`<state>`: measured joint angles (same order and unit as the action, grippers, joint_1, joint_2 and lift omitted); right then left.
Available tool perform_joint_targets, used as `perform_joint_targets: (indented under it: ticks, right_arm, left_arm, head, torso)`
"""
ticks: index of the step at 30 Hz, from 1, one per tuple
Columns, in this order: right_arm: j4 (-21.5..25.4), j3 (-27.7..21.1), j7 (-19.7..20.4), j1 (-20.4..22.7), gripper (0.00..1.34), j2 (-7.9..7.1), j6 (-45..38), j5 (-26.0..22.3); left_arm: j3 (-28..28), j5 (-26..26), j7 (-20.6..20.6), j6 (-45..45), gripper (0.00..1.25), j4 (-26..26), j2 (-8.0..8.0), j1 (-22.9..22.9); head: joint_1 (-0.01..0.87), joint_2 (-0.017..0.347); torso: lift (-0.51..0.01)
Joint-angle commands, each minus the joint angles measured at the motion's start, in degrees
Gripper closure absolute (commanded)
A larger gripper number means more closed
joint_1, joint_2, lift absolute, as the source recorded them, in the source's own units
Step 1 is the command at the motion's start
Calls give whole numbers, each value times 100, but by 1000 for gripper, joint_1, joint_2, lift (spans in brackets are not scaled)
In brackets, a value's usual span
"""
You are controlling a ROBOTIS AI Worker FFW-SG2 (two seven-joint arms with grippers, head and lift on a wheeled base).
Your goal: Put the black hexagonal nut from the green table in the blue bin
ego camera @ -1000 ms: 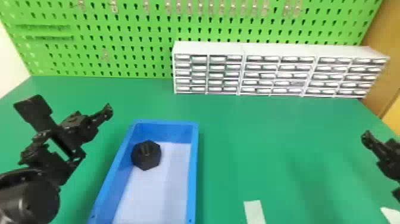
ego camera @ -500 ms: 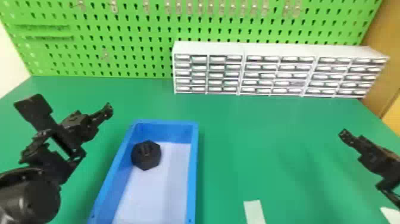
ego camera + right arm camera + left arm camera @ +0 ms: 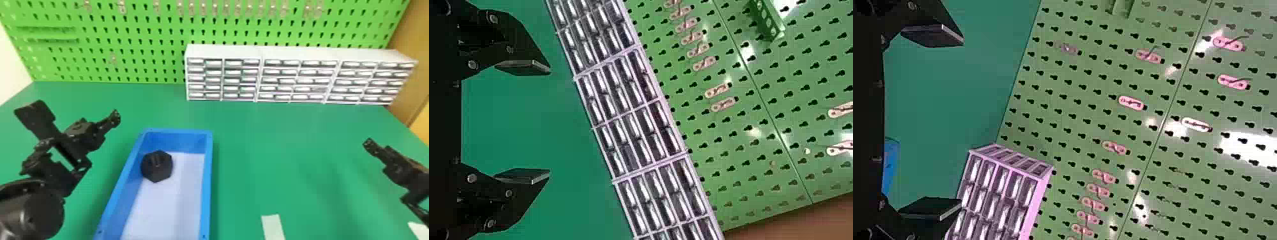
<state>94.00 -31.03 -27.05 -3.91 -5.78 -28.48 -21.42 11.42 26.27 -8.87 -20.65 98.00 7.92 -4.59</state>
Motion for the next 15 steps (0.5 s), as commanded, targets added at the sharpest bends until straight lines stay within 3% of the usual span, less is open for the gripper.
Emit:
perform_joint_targets:
  ticks: [1,15]
  right_arm:
    - [4,18,-2,-4,525,15,0,32]
    - [4,79,-2,-30,525,-20,-132,112]
  left_arm:
    - [-9,1,0,0,144,0,-1,-7]
    - [-35,89,0,0,144,-70,-1,-7]
  head:
    - [666,32]
    - [666,32]
  torso:
    - [-100]
    - [-100]
